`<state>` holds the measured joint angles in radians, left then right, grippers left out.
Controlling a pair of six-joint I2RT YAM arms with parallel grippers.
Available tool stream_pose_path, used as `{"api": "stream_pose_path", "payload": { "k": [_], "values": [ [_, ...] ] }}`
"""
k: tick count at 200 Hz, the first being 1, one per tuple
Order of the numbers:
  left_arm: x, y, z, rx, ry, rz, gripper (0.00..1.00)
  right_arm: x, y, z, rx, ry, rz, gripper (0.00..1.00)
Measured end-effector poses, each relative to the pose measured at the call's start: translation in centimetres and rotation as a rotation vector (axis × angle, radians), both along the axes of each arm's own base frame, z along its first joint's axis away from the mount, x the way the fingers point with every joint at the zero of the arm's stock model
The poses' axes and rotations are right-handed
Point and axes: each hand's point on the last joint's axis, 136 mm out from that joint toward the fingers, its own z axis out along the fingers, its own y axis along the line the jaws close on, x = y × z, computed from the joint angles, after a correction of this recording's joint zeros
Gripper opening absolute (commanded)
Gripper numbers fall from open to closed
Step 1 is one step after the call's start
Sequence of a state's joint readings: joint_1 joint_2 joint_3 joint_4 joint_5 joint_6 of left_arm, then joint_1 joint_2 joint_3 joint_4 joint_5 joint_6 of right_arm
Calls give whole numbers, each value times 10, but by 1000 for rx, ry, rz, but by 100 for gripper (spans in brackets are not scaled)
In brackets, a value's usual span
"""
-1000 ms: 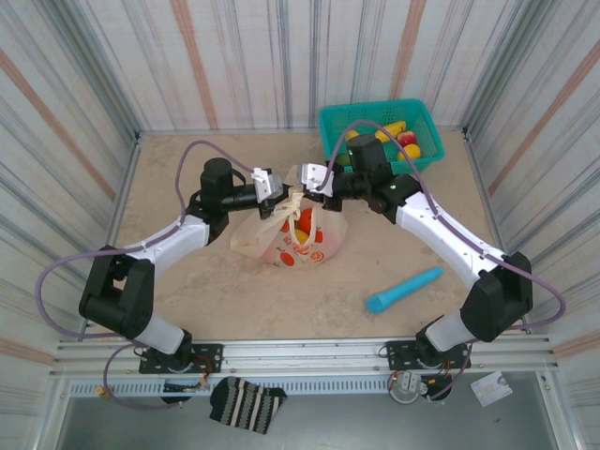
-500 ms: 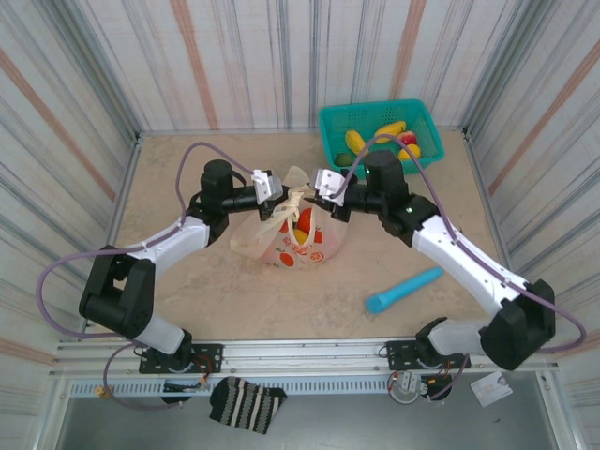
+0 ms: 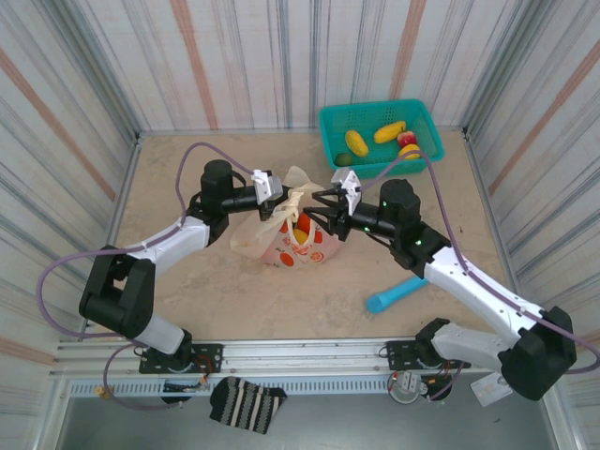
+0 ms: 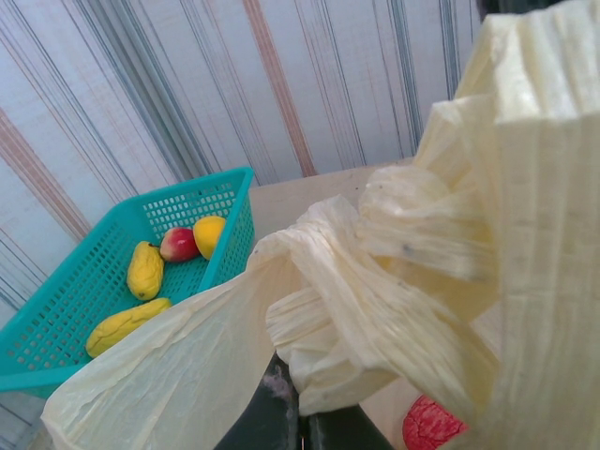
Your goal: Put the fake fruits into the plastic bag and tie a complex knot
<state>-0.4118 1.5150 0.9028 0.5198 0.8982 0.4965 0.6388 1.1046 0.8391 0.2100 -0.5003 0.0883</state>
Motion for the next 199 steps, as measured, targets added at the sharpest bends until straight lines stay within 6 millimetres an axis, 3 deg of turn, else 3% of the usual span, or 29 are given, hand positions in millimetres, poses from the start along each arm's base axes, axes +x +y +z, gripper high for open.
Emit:
{"api": "stream_pose_path", "payload": {
  "k": [54,86,107,149,192,199],
  "values": [
    [0,0,-3,9,13,1,0,-5,22,-24,38,168,50,52],
    [0,0,-5,14,9,0,0,-2,30,-39,20,212,52,46],
    [-1,0,-5,16,10,0,0,1,32,-47,5,229,46,40],
    [-1,0,-5,18,4,-1,0,8,34,-46,5,223,23,28],
    [-1,1,-5,18,4,0,0,13,36,-48,3,229,15,0],
    [0,1,-5,18,4,2,0,13,36,-49,2,229,15,0]
  ]
}}
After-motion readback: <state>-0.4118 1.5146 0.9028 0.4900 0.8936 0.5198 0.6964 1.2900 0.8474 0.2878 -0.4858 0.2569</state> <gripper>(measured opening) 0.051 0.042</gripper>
